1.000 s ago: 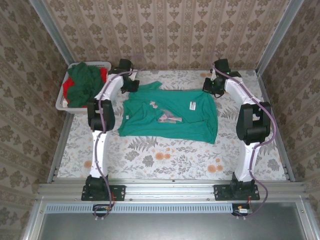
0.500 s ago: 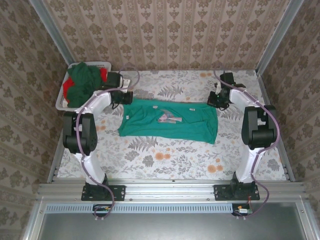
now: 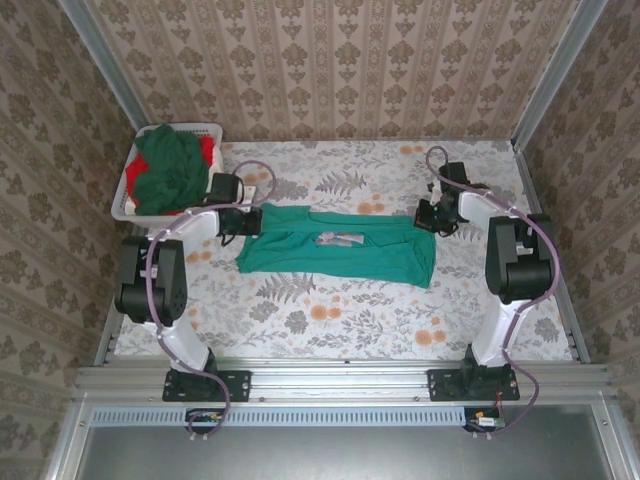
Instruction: Fold and stack the t-shirts
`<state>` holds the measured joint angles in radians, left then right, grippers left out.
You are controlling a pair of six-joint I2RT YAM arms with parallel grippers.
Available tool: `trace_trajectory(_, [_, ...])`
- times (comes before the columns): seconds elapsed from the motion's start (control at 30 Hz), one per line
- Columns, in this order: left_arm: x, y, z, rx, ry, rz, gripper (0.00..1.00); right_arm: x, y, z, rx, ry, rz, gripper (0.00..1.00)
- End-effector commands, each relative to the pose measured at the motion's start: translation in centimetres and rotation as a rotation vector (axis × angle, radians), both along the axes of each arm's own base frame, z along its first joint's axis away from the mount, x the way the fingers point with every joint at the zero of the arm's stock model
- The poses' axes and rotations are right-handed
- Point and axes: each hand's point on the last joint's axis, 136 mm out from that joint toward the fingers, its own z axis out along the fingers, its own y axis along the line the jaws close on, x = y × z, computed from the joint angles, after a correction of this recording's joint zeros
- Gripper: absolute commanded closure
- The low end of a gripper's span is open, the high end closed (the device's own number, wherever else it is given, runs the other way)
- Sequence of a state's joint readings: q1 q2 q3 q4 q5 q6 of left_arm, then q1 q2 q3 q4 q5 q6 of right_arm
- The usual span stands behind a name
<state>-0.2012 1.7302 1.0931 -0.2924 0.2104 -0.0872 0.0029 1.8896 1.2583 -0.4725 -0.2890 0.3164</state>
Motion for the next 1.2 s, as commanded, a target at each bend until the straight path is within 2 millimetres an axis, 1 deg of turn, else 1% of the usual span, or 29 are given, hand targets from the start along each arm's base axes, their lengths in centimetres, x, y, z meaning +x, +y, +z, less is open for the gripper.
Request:
trace_trajectory(0.0, [0.3,1.2,1.2,0.014,-0.053,0.049,1.0,-0.3,-0.2,1.3,-0.007,-0.038,-0.005,1.0])
trace_trajectory(0.07, [-0.1,1.5,0.8,0.021,-0.048,0.06,1.0,-0.6,-0.2,1.2,-0.005,-0.044,-0.006,1.0])
trace_trajectory(0.17, [-0.6,1.5,0.5,0.011,-0.039,0.065,1.0,-1.0,0.1,0.9,0.011,-0.04,0.001,0.99])
trace_trajectory(0.27, [-1.2,1.5,0.3,0.01,-0.012,0.067,1.0,-1.6,0.0,-0.2,0.003,-0.003,0.002,0.97])
trace_trajectory(0.33, [-1.7,1.9,-0.3,0.022,0.015,0.089,1.0,-1.8,-0.1,-0.3,0.0,0.004,-0.001,0.93])
trace_trajectory(0.37, [-2.0,2.3,-0.5,0.022,0.037,0.116,1.0,-1.9,-0.1,-0.1,-0.001,0.002,-0.003,0.92])
trace_trajectory(0.43, [-2.4,2.4,-0.6,-0.005,0.053,0.138,1.0,-1.9,-0.1,0.6,0.0,-0.014,-0.005,0.9])
trace_trajectory(0.47, [-2.4,2.4,-0.4,-0.012,0.041,0.144,1.0,-1.9,-0.1,1.0,0.002,-0.022,-0.005,0.87])
trace_trajectory(0.57, [-2.3,2.5,-0.6,-0.008,0.041,0.147,0.99,-2.0,0.3,2.3,0.016,-0.044,0.013,0.85])
trace_trajectory(0.6, [-2.3,2.5,-0.6,-0.006,0.047,0.146,0.98,-2.1,0.3,2.5,0.013,-0.047,0.02,0.81])
trace_trajectory(0.67, [-2.5,2.4,-0.9,-0.007,0.061,0.145,0.88,-2.5,0.0,2.7,-0.009,-0.035,0.019,0.7])
trace_trajectory(0.73, [-2.6,2.4,-1.1,-0.009,0.069,0.142,0.83,-2.9,-0.3,2.8,-0.025,-0.028,0.012,0.69])
trace_trajectory(0.8, [-2.8,2.4,-1.1,-0.012,0.071,0.144,0.73,-3.0,-0.1,3.5,-0.018,-0.043,0.005,0.67])
trace_trajectory(0.83, [-2.8,2.3,-1.0,-0.014,0.07,0.141,0.73,-2.9,0.2,3.8,-0.018,-0.05,-0.003,0.67])
trace_trajectory(0.9, [-3.0,2.3,-0.7,-0.02,0.072,0.138,0.71,-2.4,1.9,4.6,-0.015,-0.072,0.021,0.67])
trace_trajectory(0.97, [-3.3,2.2,-0.2,-0.026,0.061,0.135,0.71,-1.8,4.4,4.8,-0.067,-0.08,0.066,0.65])
trace_trajectory(1.07, [-3.7,2.7,0.8,-0.006,0.044,0.145,0.71,-0.6,7.9,4.1,-0.139,-0.079,0.121,0.65])
trace_trajectory(1.1, [-3.7,2.8,1.3,0.0,0.033,0.147,0.7,-0.5,8.8,3.8,-0.154,-0.068,0.139,0.66])
trace_trajectory(1.13, [-3.7,3.1,1.9,0.008,0.019,0.15,0.66,-0.3,10.0,3.2,-0.169,-0.059,0.161,0.66])
trace_trajectory(1.17, [-3.7,3.2,2.4,0.013,0.003,0.152,0.59,-0.1,10.9,2.6,-0.19,-0.05,0.18,0.67])
